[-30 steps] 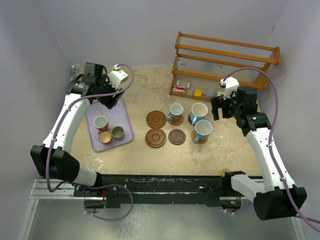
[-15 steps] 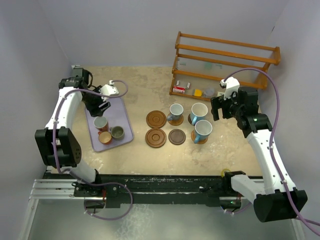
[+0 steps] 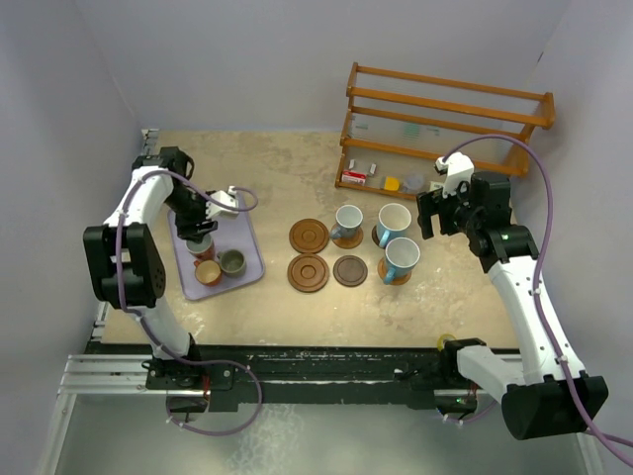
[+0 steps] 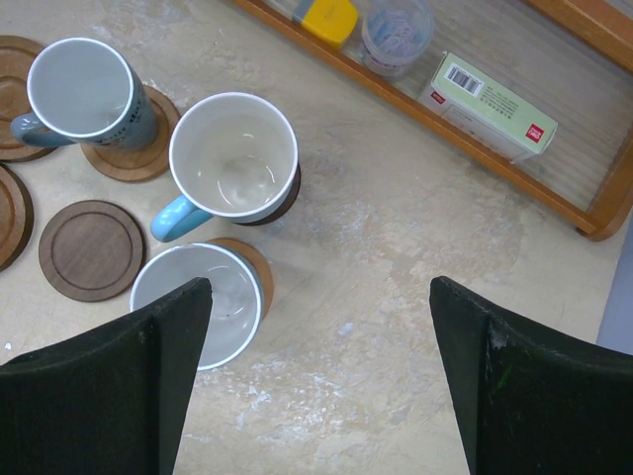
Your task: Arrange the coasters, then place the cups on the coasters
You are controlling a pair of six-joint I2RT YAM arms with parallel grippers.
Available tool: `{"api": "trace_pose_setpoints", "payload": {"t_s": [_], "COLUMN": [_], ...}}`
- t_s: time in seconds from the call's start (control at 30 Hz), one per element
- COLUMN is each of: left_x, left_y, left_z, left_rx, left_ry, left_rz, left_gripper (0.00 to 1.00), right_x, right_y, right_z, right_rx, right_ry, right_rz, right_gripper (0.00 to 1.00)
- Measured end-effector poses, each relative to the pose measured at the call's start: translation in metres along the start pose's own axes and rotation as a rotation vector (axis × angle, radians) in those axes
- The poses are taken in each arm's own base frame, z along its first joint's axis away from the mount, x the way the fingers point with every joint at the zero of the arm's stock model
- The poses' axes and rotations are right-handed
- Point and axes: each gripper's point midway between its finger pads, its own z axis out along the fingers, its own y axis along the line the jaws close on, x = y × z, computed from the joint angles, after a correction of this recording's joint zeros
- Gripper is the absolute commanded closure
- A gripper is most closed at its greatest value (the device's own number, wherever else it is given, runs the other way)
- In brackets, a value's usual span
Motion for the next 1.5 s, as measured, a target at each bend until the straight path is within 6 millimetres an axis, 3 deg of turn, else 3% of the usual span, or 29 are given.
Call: {"api": "trace_pose_setpoints", "payload": {"t_s": [0.27,0.53,0.93,1.17,1.5], "left_x": [-0.001,-0.007,-0.001,-0.001,-0.011], "left_y": [0.000,-0.010,-0.005,0.008,0.042], "left_z": [0.014,0.033,0.032,0.029,0.008], "left_rx": [0.050,0.136,0.118,0.058,-0.100], "left_ry": [0.007,0.033,0.070,0.085,0.065], "left_rz": [0.092,0.122,0.078,0.030,-0.149], "left_gripper": [0.56,0.78,0.96,0.97,0.97], "right_x": [0.000,0.000,0.000,0.001,0.001], "right_y": [0.000,0.000,0.000,0.000,0.000], "right_z": [0.000,0.000,0.001,0.001,0.001], "right_rx": [0.000,0.000,0.000,0.000,0.000], "right_ry": [0.000,0.002,0.003,0.003,0.004], "right_rz": [0.000,0.000,0.000,0.001,0.001], "right_gripper": [0.07,0.07,0.07,0.07,0.07]}}
